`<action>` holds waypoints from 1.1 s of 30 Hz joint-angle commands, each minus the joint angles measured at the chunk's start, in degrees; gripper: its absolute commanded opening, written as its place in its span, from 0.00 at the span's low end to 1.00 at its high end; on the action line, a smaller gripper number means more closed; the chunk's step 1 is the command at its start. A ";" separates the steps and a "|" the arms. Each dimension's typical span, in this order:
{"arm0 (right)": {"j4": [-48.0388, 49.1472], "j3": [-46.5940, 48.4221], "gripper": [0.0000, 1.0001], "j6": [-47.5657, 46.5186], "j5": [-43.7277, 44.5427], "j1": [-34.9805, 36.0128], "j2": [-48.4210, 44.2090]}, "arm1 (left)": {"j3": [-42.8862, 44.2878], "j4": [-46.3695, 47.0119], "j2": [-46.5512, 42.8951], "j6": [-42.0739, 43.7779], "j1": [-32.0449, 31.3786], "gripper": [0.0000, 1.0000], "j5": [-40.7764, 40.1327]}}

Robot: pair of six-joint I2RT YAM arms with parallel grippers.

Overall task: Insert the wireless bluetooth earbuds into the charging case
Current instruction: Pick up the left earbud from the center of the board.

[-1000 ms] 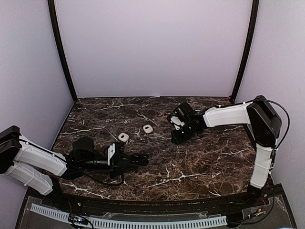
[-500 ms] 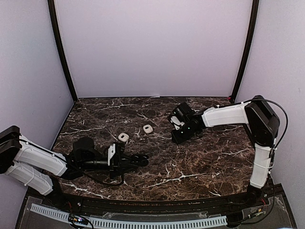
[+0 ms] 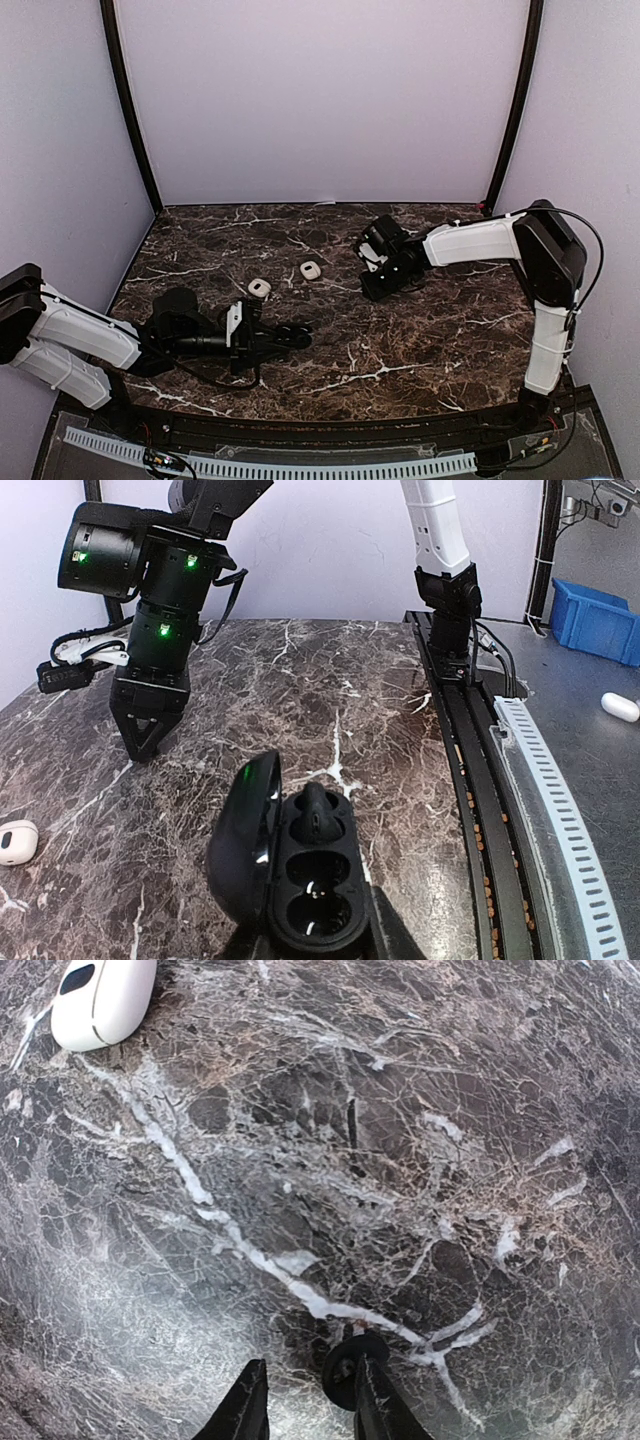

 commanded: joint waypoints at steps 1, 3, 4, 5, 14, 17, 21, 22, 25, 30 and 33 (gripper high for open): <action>-0.85 0.72 0.29 0.30 1.51 0.21 0.89 | 0.93 0.21 -0.46 -0.23 0.28 0.18 0.16; -1.07 0.80 0.29 0.13 1.85 0.06 0.89 | 0.93 0.08 -0.47 -0.22 0.28 0.18 0.08; -1.16 0.81 0.29 0.04 1.92 -0.03 0.91 | 0.93 0.07 -0.47 -0.18 0.28 0.18 0.03; -1.18 0.77 0.29 -0.05 1.95 -0.12 0.87 | 0.93 0.00 -0.47 -0.13 0.28 0.18 0.02; -1.65 0.55 0.26 -0.43 2.76 -0.58 1.00 | 1.10 -0.37 -0.38 -0.05 0.28 0.18 -0.01; -1.99 0.55 0.24 -0.43 3.51 -0.75 0.95 | 1.10 -0.37 -0.29 0.00 0.28 0.18 -0.10; -2.40 0.54 0.24 -0.50 4.50 -0.89 0.82 | 1.10 -0.37 -0.29 0.00 0.28 0.18 -0.11; -2.41 0.55 0.23 -0.51 4.47 -0.93 0.74 | 1.10 -0.37 -0.29 0.00 0.28 0.18 -0.10; -2.56 0.63 0.22 -0.61 4.74 -0.93 0.70 | 1.10 -0.37 -0.33 0.00 0.29 0.18 -0.19; -2.84 0.79 0.15 -0.60 5.42 -1.02 0.78 | 1.04 -0.45 -0.47 0.00 0.28 0.18 -0.19; -3.00 0.90 0.10 -0.60 5.80 -1.11 0.73 | 1.08 -0.53 -0.47 0.02 0.28 0.18 -0.19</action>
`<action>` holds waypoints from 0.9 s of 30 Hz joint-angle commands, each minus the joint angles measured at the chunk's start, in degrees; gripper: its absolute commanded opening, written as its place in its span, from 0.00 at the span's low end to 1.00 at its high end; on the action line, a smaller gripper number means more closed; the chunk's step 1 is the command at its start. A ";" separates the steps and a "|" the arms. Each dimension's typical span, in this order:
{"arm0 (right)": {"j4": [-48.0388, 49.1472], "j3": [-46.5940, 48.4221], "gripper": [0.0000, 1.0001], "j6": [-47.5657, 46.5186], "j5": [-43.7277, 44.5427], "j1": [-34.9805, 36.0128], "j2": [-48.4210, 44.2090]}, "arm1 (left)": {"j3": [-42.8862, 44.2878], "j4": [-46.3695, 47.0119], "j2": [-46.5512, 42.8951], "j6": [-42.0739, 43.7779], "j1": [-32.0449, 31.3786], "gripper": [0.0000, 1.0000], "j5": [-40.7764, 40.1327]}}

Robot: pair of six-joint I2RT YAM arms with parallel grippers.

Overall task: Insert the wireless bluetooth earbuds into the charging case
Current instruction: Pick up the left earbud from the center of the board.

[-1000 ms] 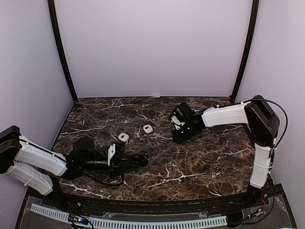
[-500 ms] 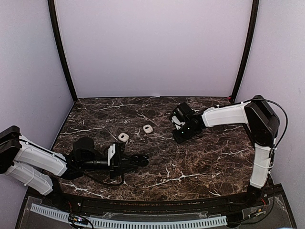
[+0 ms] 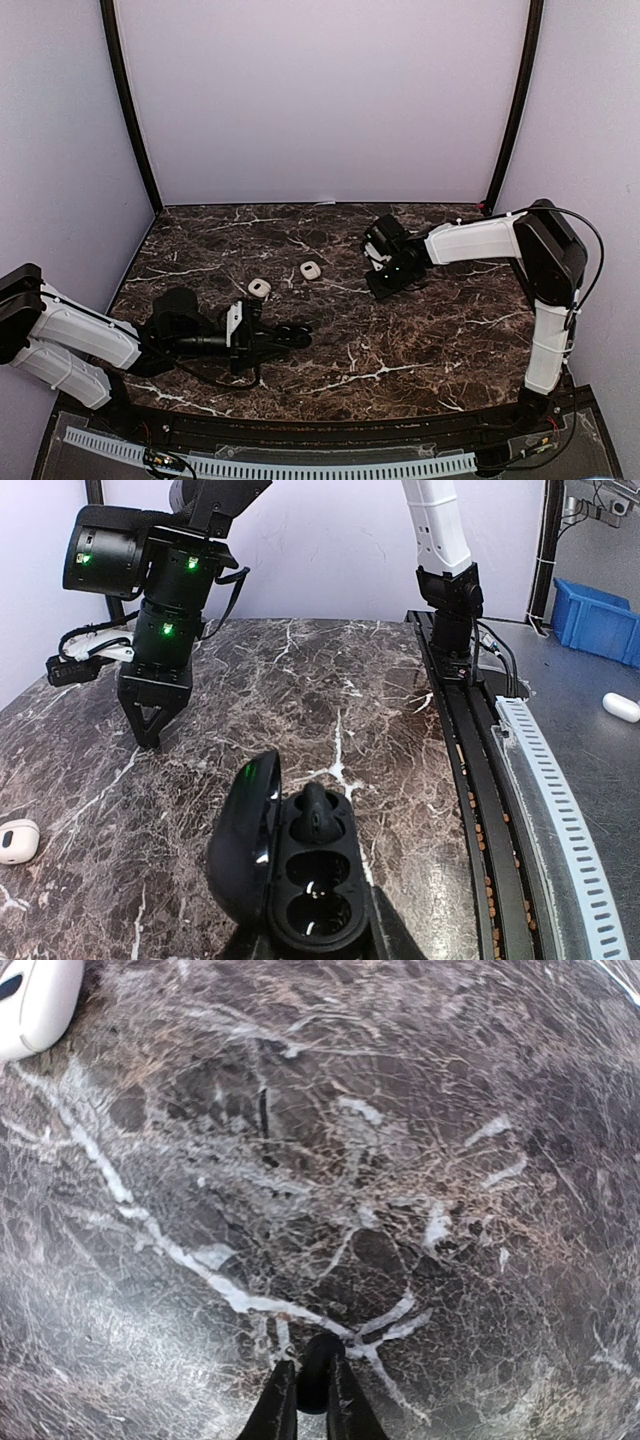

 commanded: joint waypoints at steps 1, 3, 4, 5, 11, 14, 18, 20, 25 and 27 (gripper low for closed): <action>-1.28 0.88 0.09 -0.01 1.15 -0.23 0.71 | 1.08 -0.54 -0.47 -0.06 0.31 0.18 0.13; -1.38 0.93 0.08 -0.01 1.21 -0.23 0.65 | 1.08 -0.59 -0.39 -0.16 0.31 0.18 0.31; -1.40 0.96 0.08 -0.01 1.30 -0.23 0.61 | 1.08 -0.59 -0.38 -0.09 0.31 0.18 0.39; -1.43 0.97 0.08 -0.06 1.43 -0.23 0.54 | 1.16 -0.59 -0.38 -0.01 0.31 0.18 0.42; -1.49 0.51 0.04 -0.27 2.14 -0.23 -0.41 | 1.26 -0.76 -0.13 0.09 0.31 0.18 0.83; -1.31 -0.10 0.01 -0.68 2.08 -0.23 -1.67 | 1.41 -0.76 0.10 0.09 0.31 0.18 1.01; -0.56 -1.71 0.00 -1.74 1.89 -0.15 -3.82 | 1.56 -0.93 0.32 0.17 0.31 0.18 1.34; 0.59 -3.06 0.00 -2.38 1.06 -0.14 -5.17 | 1.61 -1.01 0.40 0.18 0.31 0.18 1.45; 3.07 -6.62 0.00 -4.25 -1.08 0.26 -9.74 | 1.70 -1.07 0.50 0.18 0.31 0.18 1.80; 4.27 -7.52 0.00 -5.61 -2.38 0.93 -12.07 | 1.71 -1.04 0.65 0.18 0.31 0.18 2.08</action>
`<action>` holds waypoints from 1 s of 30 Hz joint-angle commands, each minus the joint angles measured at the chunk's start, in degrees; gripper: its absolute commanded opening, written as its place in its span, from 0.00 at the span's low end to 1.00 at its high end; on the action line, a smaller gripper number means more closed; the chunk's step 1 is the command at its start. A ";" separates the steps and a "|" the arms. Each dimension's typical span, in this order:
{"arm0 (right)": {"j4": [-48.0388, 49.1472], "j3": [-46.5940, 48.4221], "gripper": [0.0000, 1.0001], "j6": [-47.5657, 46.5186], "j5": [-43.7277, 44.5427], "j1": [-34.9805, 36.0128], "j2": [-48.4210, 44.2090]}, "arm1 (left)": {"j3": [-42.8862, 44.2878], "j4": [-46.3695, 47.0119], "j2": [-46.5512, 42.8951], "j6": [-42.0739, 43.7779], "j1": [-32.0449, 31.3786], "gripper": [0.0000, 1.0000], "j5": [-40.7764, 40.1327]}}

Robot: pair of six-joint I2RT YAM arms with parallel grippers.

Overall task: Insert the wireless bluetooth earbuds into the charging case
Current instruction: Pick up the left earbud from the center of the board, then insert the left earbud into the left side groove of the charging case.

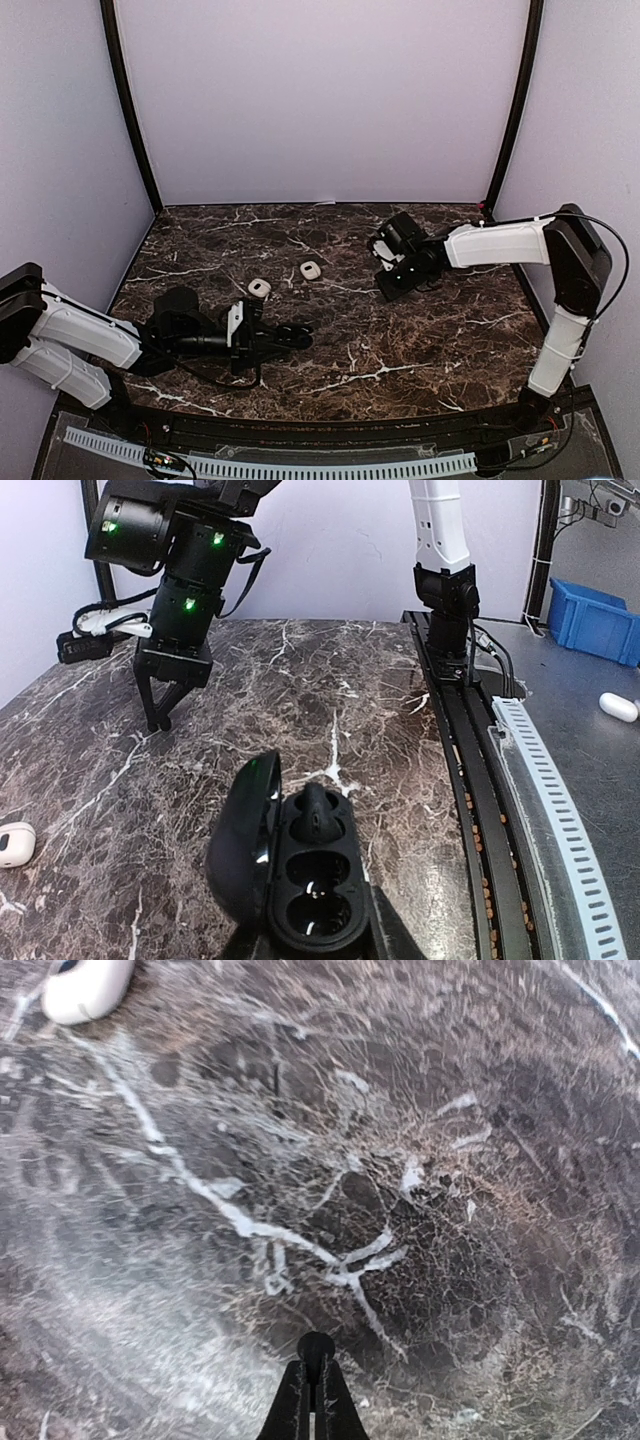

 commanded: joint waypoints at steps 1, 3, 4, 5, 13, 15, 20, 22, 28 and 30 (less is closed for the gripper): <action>4.58 -3.37 0.00 -3.62 -3.81 1.46 -6.06 | 1.28 -0.80 0.28 0.21 0.31 0.18 1.83; 7.00 -6.15 0.00 -5.50 -7.45 2.58 -9.52 | 1.08 -0.26 0.41 0.51 0.31 0.18 2.95; 8.85 -7.70 0.00 -6.89 -9.97 3.25 -11.96 | 0.96 0.16 0.56 0.76 0.31 0.18 3.59; 11.08 -9.59 0.00 -7.85 -12.81 4.25 -15.09 | 0.81 0.60 0.69 0.96 0.31 0.18 4.43; 26.59 -21.22 0.00 -12.01 -28.29 10.82 -32.03 | -0.25 2.67 0.66 2.68 0.31 0.19 7.36; 27.02 -21.01 0.00 -12.83 -30.74 12.65 -33.32 | -0.02 2.61 1.04 2.70 0.31 0.19 8.28; 24.26 -16.11 0.00 -15.00 -34.49 17.98 -31.12 | 0.88 1.77 2.10 2.42 0.31 0.19 9.53; 23.80 -14.34 0.00 -15.60 -34.34 20.39 -29.39 | 1.01 1.49 2.13 2.41 0.31 0.19 9.54; 23.57 -9.93 0.00 -16.50 -31.83 26.11 -22.99 | 1.28 0.95 2.06 2.16 0.31 0.19 9.28; 23.73 -9.04 0.00 -16.71 -30.80 27.20 -21.05 | 1.29 0.79 1.97 2.08 0.31 0.19 9.09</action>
